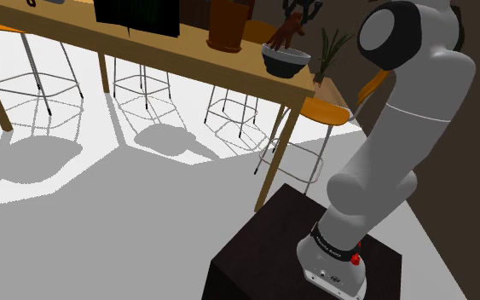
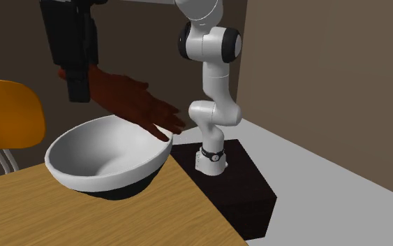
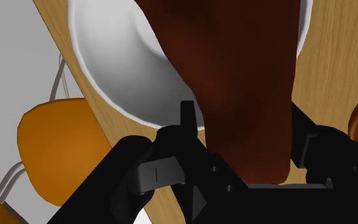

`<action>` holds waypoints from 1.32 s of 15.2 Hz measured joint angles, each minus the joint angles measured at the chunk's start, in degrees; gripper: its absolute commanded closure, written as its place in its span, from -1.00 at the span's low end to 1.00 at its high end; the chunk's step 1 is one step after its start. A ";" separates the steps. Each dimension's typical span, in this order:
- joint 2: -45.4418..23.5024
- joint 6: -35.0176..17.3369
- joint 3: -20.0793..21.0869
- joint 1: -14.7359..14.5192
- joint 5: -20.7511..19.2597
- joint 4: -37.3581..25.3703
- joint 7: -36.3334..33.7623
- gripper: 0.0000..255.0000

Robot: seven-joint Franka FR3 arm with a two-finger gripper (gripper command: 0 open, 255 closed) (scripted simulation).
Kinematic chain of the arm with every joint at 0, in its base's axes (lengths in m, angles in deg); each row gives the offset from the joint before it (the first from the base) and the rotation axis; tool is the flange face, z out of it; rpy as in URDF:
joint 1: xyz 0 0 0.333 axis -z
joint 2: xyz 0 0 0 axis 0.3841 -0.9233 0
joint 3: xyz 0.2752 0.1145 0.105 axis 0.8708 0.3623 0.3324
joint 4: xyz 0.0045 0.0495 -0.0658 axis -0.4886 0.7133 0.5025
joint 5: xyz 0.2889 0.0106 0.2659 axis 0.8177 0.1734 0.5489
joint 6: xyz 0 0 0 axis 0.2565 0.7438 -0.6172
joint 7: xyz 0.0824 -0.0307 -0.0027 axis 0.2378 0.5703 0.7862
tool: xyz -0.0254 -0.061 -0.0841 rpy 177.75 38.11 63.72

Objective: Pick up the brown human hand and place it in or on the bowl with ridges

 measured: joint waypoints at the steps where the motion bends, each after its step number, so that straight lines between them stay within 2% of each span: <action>1: 0.72 -1.07 -0.06 0.06 -0.06 1.77 0.16 1.00; 12: 7.18 -12.20 0.28 -0.40 -1.03 19.34 -0.40 1.00; 18: 7.53 -13.15 0.28 -0.41 -1.08 20.62 -0.43 1.00; 19: 7.54 -13.16 0.29 -0.42 -1.08 20.63 -0.44 -1.00; 20: 7.54 -13.16 0.29 -0.42 -1.08 20.64 -0.44 -1.00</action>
